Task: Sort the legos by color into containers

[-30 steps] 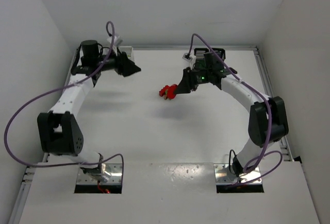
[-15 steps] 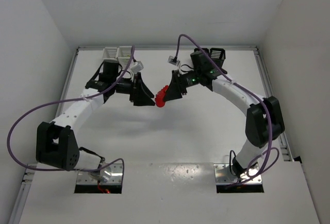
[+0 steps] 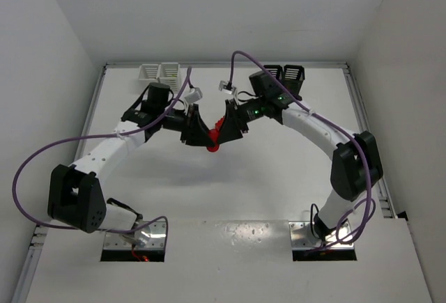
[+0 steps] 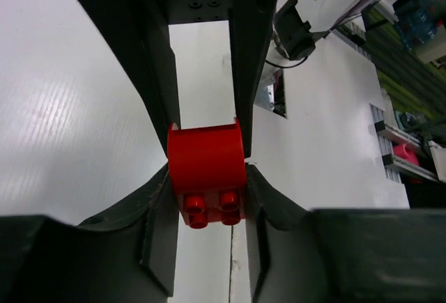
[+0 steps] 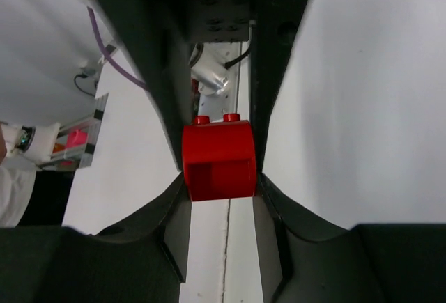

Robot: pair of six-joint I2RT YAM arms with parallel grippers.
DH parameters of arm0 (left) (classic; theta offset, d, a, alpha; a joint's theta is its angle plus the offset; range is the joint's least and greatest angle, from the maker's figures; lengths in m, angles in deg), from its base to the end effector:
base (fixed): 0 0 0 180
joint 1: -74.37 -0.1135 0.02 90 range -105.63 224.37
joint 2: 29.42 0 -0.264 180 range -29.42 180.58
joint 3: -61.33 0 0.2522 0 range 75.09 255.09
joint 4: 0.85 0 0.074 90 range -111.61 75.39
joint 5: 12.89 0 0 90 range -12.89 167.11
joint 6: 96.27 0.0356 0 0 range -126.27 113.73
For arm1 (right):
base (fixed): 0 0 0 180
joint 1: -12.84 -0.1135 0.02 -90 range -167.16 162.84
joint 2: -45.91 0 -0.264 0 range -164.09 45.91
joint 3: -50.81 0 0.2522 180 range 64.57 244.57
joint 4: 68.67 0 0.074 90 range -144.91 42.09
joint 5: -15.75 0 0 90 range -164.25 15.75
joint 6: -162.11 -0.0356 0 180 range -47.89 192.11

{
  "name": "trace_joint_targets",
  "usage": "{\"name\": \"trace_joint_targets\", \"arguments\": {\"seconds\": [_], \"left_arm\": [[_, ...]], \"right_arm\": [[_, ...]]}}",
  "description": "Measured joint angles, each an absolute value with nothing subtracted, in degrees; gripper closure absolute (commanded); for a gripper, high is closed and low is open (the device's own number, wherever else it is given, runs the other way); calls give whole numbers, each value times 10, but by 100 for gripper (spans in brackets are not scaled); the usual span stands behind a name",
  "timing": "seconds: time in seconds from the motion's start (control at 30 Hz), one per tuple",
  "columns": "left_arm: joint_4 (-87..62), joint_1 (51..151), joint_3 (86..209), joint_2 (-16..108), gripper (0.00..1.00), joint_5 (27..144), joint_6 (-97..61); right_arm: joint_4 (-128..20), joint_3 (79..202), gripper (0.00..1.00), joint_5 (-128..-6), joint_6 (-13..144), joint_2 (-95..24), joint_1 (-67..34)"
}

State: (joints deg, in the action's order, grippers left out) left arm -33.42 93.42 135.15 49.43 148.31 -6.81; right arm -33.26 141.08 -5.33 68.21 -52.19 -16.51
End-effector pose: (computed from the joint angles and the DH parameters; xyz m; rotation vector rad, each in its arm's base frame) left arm 0.2611 -0.1258 0.2983 1.0024 1.8339 -1.5557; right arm 0.3065 0.2104 0.2810 -1.0990 1.9625 1.6847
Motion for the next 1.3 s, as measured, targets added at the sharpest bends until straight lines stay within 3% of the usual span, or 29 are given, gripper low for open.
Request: {"name": "trace_joint_targets", "arguments": {"seconds": [0.03, 0.17, 0.4, 0.6, 0.73, 0.93, 1.1, 1.3], "left_arm": [[-338, 934, 1351, 494, 74, 1483, -72], [-343, 923, 1351, 497, 87, 1477, -78], [-356, 829, 1398, 511, 88, 1444, -56], [-322, 741, 1547, 593, 88, 1270, -53], [-301, 725, 1687, 710, 87, 1118, -59], [-281, 720, 1866, 900, 85, 952, -67], [-287, 717, 1937, 1004, 84, 858, -68], [-297, 714, 1938, 1028, 84, 804, -67]], "right_arm": [[-331, 1412, 100, -57, 686, -522, -166], [-329, 1413, 60, -71, 695, -522, -168], [-371, 1376, 43, -192, 641, -495, -138], [-384, 1364, 37, -315, 627, -470, -93], [-381, 1346, 31, -364, 630, -469, -86], [-366, 1323, 30, -402, 637, -469, -81], [-363, 1322, 30, -413, 645, -465, -75], [-362, 1321, 30, -422, 648, -464, -74]]}}
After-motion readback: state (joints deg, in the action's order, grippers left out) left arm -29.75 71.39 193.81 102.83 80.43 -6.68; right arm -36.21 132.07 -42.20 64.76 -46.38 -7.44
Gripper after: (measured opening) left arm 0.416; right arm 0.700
